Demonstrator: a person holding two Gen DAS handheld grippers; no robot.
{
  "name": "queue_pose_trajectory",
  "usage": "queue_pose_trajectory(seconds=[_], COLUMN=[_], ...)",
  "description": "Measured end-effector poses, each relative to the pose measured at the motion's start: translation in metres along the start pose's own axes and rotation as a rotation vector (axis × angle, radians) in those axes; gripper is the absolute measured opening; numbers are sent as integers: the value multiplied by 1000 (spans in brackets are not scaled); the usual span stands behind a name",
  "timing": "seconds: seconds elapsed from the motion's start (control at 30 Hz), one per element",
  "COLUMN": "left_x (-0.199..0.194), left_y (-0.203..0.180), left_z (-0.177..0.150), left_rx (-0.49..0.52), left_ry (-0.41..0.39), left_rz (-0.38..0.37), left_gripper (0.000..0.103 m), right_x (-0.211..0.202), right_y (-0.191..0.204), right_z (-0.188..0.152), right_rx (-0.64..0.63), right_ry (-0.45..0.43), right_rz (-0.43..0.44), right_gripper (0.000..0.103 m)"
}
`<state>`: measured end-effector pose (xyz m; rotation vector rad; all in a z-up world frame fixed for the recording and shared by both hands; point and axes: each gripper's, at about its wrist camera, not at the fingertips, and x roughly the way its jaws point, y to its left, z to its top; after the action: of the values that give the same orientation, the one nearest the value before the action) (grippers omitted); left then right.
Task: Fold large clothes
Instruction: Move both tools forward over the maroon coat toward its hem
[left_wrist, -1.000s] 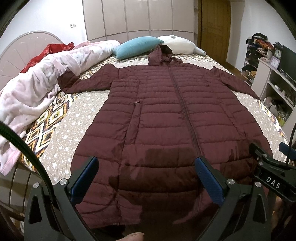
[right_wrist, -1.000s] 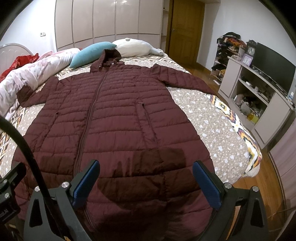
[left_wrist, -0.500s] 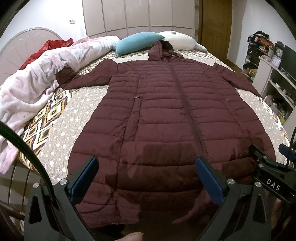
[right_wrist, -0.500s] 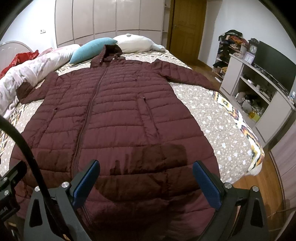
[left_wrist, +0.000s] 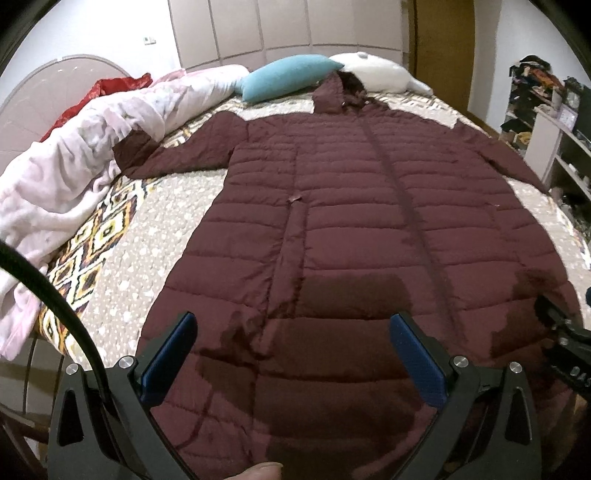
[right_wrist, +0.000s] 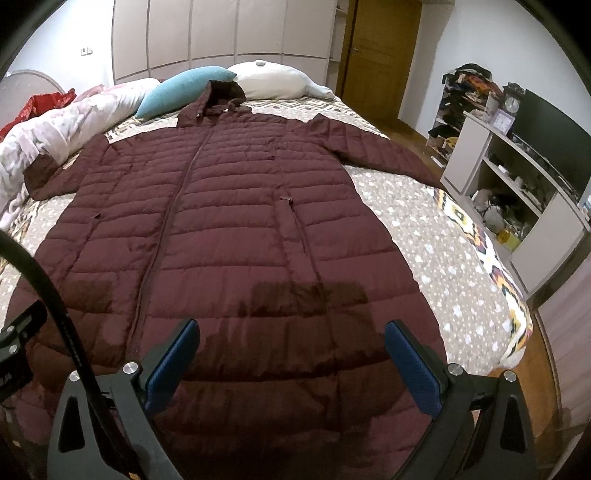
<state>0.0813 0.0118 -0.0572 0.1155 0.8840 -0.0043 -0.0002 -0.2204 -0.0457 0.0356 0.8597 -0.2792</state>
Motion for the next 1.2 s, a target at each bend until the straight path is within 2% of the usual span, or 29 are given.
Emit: queue_pose_trajectory(seconds=[0.27,0.57,0.97,1.2], left_x=[28,49,61,67], left_y=[9,4,-1,3], left_z=[0,-5,-13,-17], left_rx=[-19,5,14,-25], left_ry=[47,94,88,110], left_rz=[17,23,40,22], left_gripper=[103,103,103,103], right_x=[18,35,63,73], right_y=[2,8,10,4], right_z=[6,3,0,-3], right_rx=[-13,-29,-19,20], right_ry=[21,46,80,108], right_rz=[-13,-7,14,59], right_gripper=[102,102,102,103])
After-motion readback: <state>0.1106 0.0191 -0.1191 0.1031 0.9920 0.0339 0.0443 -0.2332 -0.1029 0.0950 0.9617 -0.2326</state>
